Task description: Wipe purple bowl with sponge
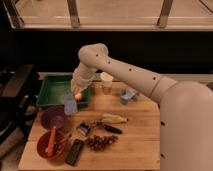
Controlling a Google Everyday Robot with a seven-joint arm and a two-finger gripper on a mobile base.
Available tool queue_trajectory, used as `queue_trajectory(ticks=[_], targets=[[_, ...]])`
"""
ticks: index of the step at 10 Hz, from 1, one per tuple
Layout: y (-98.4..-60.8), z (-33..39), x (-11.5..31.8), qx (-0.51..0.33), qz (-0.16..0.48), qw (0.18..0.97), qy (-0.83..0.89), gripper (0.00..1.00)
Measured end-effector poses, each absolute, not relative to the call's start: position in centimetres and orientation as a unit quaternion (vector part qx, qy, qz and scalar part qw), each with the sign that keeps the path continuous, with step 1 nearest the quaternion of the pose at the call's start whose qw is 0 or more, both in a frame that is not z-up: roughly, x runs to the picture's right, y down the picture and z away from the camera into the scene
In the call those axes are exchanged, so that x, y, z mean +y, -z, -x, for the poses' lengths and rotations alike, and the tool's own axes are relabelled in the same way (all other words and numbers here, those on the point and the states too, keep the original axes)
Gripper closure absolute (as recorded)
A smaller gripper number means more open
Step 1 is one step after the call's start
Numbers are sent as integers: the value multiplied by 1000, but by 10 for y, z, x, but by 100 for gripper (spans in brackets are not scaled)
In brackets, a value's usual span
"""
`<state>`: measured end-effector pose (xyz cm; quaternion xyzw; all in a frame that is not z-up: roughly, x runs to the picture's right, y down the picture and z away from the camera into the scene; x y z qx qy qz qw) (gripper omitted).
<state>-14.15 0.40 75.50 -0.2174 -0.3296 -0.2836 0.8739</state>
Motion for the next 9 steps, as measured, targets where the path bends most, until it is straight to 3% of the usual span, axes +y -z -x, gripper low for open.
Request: queue_trajectory(ticks=[5,9], targets=[[-759,148,3,-328,212,870,301,100],[-779,213,2,-346,198,849,347,100]])
